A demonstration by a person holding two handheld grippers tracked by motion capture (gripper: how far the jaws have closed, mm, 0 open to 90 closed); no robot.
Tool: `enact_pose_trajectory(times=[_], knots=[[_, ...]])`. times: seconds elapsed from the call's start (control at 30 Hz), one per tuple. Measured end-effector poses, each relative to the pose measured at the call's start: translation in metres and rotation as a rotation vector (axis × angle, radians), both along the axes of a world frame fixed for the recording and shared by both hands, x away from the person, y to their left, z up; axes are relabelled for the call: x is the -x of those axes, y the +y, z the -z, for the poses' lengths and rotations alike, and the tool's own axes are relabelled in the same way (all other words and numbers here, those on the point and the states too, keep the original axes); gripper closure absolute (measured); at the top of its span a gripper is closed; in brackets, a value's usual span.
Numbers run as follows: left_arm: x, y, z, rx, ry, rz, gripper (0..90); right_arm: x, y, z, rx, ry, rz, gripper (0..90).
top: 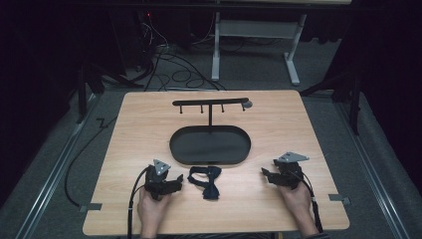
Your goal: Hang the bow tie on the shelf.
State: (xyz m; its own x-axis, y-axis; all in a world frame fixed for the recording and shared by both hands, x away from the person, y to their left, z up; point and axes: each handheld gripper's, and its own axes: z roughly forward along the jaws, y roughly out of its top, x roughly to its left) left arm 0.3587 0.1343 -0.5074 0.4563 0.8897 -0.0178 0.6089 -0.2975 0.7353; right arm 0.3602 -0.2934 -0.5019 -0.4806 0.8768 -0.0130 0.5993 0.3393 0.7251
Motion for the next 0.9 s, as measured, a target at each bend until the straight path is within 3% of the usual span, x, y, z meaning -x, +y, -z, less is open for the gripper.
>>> enact_pose_trajectory(times=[0.57, 0.9], knots=[[-0.0003, 0.0015, 0.0000, 0.003, -0.002, 0.006, 22.2, -0.0002, 0.0002, 0.0001, -0.001, 0.002, -0.006, 37.0], [0.0052, 0.0041, -0.0014, 0.008, -0.013, -0.013, 35.4, -0.0002, 0.0002, 0.0001, -0.001, 0.001, -0.006, 36.8]])
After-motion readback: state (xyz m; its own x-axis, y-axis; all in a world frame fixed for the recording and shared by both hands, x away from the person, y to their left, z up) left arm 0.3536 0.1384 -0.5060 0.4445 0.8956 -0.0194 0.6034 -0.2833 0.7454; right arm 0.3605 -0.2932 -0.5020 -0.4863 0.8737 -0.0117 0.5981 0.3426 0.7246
